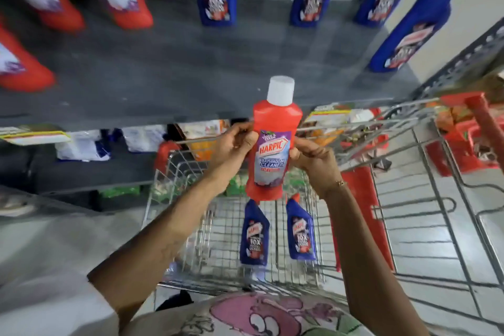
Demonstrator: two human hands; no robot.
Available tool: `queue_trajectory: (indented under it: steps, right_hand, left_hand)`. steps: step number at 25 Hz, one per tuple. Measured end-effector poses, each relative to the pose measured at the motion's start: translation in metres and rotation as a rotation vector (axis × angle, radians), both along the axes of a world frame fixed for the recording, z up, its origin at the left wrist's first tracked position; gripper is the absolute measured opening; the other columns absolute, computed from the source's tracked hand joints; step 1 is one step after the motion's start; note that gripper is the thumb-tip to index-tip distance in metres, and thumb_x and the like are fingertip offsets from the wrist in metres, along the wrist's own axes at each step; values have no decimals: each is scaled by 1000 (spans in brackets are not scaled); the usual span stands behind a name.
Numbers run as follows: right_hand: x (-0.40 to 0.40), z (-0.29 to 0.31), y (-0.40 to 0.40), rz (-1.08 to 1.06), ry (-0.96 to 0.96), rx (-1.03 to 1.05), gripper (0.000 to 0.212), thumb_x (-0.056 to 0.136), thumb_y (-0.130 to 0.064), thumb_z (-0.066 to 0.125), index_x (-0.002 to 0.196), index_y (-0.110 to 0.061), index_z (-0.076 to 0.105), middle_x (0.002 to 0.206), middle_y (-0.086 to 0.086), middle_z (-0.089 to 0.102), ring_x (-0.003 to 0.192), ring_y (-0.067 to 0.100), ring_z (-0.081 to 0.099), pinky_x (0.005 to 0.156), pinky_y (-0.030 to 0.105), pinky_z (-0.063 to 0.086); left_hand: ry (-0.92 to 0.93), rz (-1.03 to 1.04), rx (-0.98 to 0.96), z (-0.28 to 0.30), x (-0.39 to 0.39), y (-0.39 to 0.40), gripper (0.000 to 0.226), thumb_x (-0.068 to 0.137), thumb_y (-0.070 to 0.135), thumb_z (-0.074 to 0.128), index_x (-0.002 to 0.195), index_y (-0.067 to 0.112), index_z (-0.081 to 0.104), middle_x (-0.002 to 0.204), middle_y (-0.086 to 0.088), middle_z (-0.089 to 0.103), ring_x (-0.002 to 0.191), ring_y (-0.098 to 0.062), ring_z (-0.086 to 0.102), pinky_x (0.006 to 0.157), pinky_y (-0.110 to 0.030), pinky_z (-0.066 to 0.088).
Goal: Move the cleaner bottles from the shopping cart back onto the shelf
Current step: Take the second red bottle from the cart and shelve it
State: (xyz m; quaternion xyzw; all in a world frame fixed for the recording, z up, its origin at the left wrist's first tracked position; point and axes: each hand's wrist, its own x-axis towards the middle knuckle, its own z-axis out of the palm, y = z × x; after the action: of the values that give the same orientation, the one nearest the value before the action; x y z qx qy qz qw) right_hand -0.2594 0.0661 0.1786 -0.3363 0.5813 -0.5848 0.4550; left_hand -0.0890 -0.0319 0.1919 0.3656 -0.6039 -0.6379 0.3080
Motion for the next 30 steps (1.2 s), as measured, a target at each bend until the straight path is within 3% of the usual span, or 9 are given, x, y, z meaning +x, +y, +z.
queue_trajectory:
  steps: [3,7,13,17,19,21,24,26,30]
  right_hand:
    - [43,52,-52,79,51,-123,27,80,-4,58,97,-20,71,84,-13,75,81,3,67,70,21,55]
    - [102,88,-125,112,109,-204,32,83,4,57,114,0,59,80,-15,75,80,5,66,77,27,58]
    - [186,113,-219,137,141,-228,35,83,4,59,118,4,56,76,-19,74,75,0,67,69,21,57]
    - [213,113,-263,96,149,-243,36,82,4,60,118,5,56,103,3,69,77,-5,66,66,14,54]
    - [219,109,-278,90,156,-237,36,82,4,61,118,4,57,100,1,71,79,-4,66,67,15,54]
    - [220,103,-288,80,159,-229,37,82,4,61,119,3,57,90,-9,74,80,-4,66,67,15,55]
    - [220,94,-294,81,144,-225,39,83,3,60,122,3,54,111,9,66,83,-1,66,72,19,56]
    - [219,92,-296,98,130,-225,40,84,2,59,123,1,53,107,5,70,84,0,66,74,20,56]
    - [219,97,-289,145,65,-230,42,83,0,61,124,-2,52,108,2,67,90,-1,66,74,17,55]
  left_hand:
    - [53,39,-116,49,51,-40,40,66,67,58,91,37,67,80,22,74,77,6,65,66,-15,52]
    - [74,160,-234,92,120,-93,23,75,60,60,86,41,68,77,24,73,74,7,63,66,-19,53]
    - [58,272,-366,114,195,-166,17,87,45,51,85,34,62,69,15,70,69,14,58,62,-8,47]
    - [39,286,-399,109,216,-214,23,94,34,45,110,25,59,113,-4,66,103,-14,61,92,-41,51]
    - [49,288,-402,105,218,-226,32,95,32,43,120,15,54,122,-9,62,111,-19,59,98,-44,49]
    - [56,284,-404,101,218,-231,34,96,30,42,123,12,51,125,-9,60,113,-18,58,100,-41,48]
    - [69,282,-374,92,219,-234,35,96,31,42,126,14,49,129,-8,58,115,-15,57,100,-37,48]
    - [49,273,-389,90,219,-236,37,96,32,41,126,14,49,129,-7,58,115,-14,56,100,-33,48]
    - [19,373,-440,85,216,-218,42,93,35,44,127,11,50,122,7,57,110,-2,55,90,-8,44]
